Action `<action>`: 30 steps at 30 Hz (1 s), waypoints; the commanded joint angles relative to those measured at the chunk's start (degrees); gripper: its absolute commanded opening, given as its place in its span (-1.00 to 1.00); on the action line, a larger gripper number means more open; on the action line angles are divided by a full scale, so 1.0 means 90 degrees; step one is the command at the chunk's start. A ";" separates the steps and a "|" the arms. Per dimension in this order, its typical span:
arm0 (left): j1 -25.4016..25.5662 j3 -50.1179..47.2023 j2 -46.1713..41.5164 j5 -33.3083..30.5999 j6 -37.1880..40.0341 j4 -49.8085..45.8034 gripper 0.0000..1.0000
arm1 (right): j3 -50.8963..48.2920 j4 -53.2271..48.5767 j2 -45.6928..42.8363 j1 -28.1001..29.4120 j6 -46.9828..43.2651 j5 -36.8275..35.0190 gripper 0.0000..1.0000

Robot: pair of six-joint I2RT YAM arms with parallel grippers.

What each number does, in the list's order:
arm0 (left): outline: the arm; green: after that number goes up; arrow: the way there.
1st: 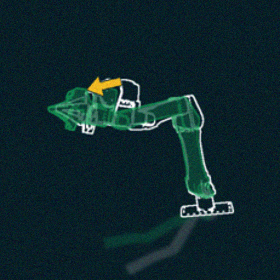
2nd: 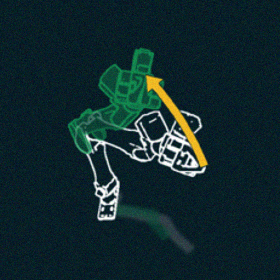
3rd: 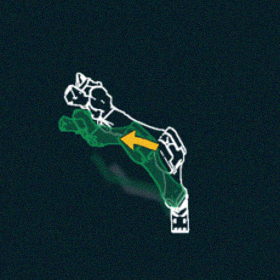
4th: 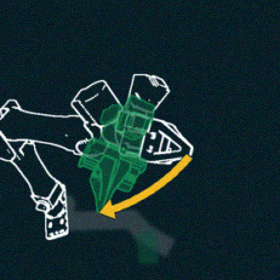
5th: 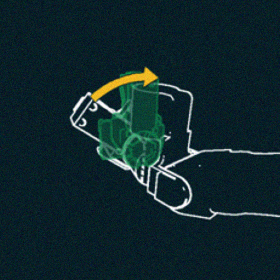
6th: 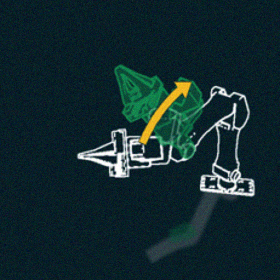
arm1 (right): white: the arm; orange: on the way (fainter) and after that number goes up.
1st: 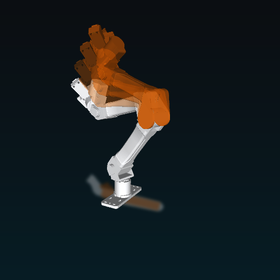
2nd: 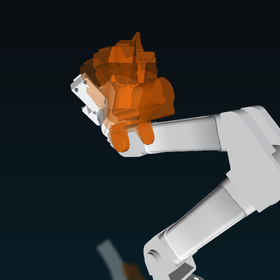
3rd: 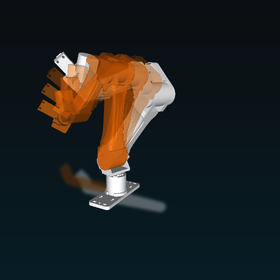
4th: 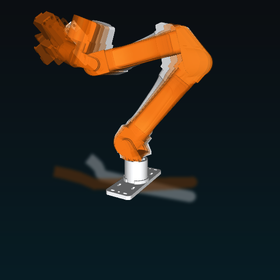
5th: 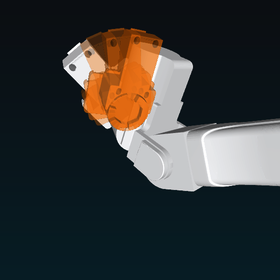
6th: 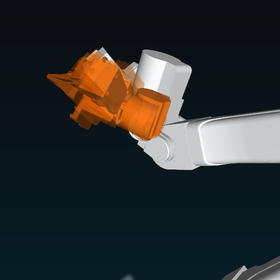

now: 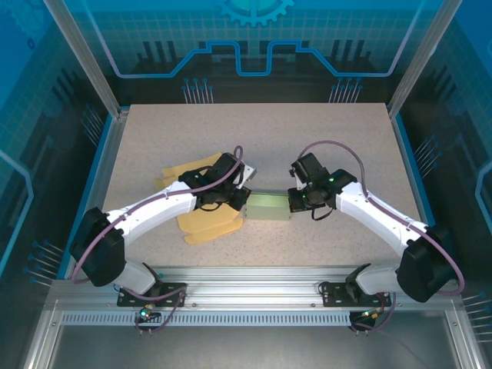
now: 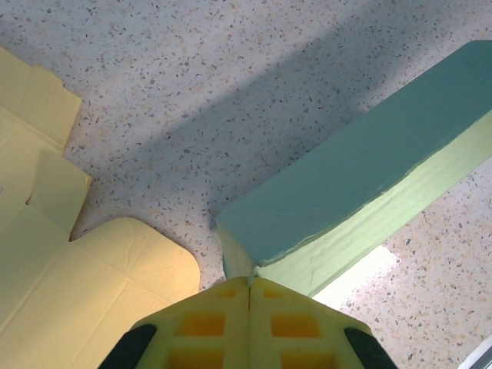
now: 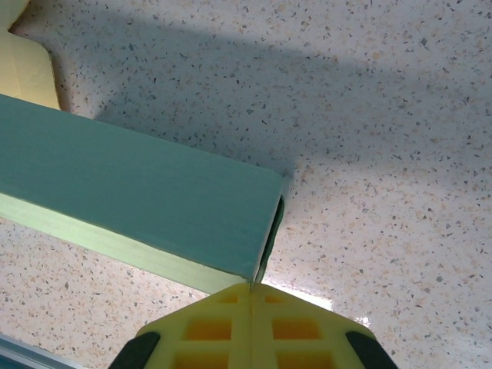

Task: Fold the paper box

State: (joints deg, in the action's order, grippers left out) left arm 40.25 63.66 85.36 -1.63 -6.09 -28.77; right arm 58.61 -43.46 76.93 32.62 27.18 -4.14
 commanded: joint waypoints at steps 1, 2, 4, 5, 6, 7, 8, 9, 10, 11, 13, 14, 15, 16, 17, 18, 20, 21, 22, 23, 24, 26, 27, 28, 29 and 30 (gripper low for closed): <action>0.0030 0.0243 -0.0032 0.0362 -0.0171 -0.0114 -1.00 | 0.0097 -0.0054 0.0111 0.0135 -0.0051 0.0006 -0.89; 0.0029 0.0251 -0.0032 0.0429 -0.0197 -0.0108 -1.00 | 0.0088 -0.0050 0.0110 0.0135 -0.0038 -0.0007 -0.84; 0.0029 0.0228 -0.0027 0.0509 -0.0245 -0.0085 -1.00 | 0.0073 -0.0009 0.0129 0.0147 -0.0036 -0.0009 -0.73; 0.0024 0.0216 -0.0009 0.0523 -0.0257 -0.0084 -1.00 | 0.0052 0.0014 0.0126 0.0155 -0.0032 -0.0009 -0.68; 0.0035 0.0213 -0.0012 0.0523 -0.0272 -0.0092 -1.00 | 0.0055 0.0039 0.0142 0.0153 -0.0031 -0.0009 -0.65; 0.0034 0.0202 -0.0009 0.0537 -0.0280 -0.0094 -1.00 | 0.0048 0.0051 0.0159 0.0153 -0.0030 0.0009 -0.63; 0.0028 0.0192 -0.0019 0.0529 -0.0290 -0.0094 -1.00 | 0.0056 0.0066 0.0163 0.0159 -0.0032 -0.0008 -0.62; 0.0029 0.0183 -0.0026 0.0523 -0.0293 -0.0103 -1.00 | 0.0055 0.0082 0.0192 0.0157 -0.0032 -0.0009 -0.62; 0.0035 0.0172 -0.0029 0.0513 -0.0296 -0.0113 -1.00 | 0.0050 0.0090 0.0206 0.0166 -0.0030 -0.0013 -0.62; 0.0021 0.0173 -0.0051 0.0508 -0.0284 -0.0130 -1.00 | 0.0059 0.0108 0.0225 0.0164 -0.0037 -0.0017 -0.60; 0.0026 0.0173 -0.0066 0.0494 -0.0289 -0.0143 -1.00 | 0.0057 0.0146 0.0264 0.0162 -0.0036 -0.0025 -0.55; 0.0026 0.0169 -0.0076 0.0498 -0.0286 -0.0144 -1.00 | 0.0053 0.0164 0.0291 0.0164 -0.0032 -0.0034 -0.50; 0.0031 0.0164 -0.0072 0.0484 -0.0273 -0.0152 -1.00 | 0.0051 0.0178 0.0317 0.0162 -0.0027 -0.0047 -0.47; 0.0027 0.0163 -0.0066 0.0484 -0.0272 -0.0162 -1.00 | 0.0059 0.0195 0.0332 0.0159 -0.0022 -0.0057 -0.44; 0.0026 0.0163 -0.0063 0.0475 -0.0276 -0.0172 -1.00 | 0.0053 0.0202 0.0348 0.0164 -0.0018 -0.0057 -0.43; 0.0025 0.0163 -0.0066 0.0475 -0.0270 -0.0172 -1.00 | 0.0061 0.0224 0.0359 0.0173 -0.0017 -0.0057 -0.43; 0.0023 0.0163 -0.0068 0.0474 -0.0270 -0.0182 -1.00 | 0.0073 0.0230 0.0397 0.0164 -0.0036 -0.0057 -0.42; 0.0024 0.0158 -0.0068 0.0474 -0.0266 -0.0184 -1.00 | 0.0081 0.0220 0.0422 0.0165 -0.0038 -0.0067 -0.42; 0.0024 0.0161 -0.0071 0.0471 -0.0268 -0.0187 -1.00 | 0.0094 0.0208 0.0444 0.0159 -0.0044 -0.0077 -0.42; 0.0023 0.0158 -0.0089 0.0474 -0.0270 -0.0188 -1.00 | 0.0101 0.0192 0.0465 0.0164 -0.0050 -0.0095 -0.43; 0.0025 0.0174 -0.0097 0.0475 -0.0275 -0.0182 -1.00 | 0.0106 0.0180 0.0486 0.0174 -0.0042 -0.0118 -0.44; 0.0028 0.0180 -0.0109 0.0506 -0.0289 -0.0187 -1.00 | 0.0100 0.0161 0.0515 0.0174 -0.0057 -0.0150 -0.46; 0.0028 0.0185 -0.0116 0.0512 -0.0300 -0.0182 -1.00 | 0.0094 0.0152 0.0530 0.0184 -0.0059 -0.0163 -0.47; 0.0029 0.0208 -0.0106 0.0522 -0.0303 -0.0191 -1.00 | 0.0099 0.0142 0.0545 0.0193 -0.0061 -0.0179 -0.48; 0.0023 0.0218 -0.0104 0.0532 -0.0317 -0.0199 -1.00 | 0.0099 0.0139 0.0568 0.0202 -0.0069 -0.0199 -0.49; 0.0022 0.0235 -0.0099 0.0540 -0.0319 -0.0210 -1.00 | 0.0094 0.0132 0.0582 0.0218 -0.0068 -0.0226 -0.49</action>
State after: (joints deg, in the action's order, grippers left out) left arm 40.25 64.03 85.36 0.75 -7.64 -29.87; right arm 59.05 -41.98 80.20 33.30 26.96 -4.80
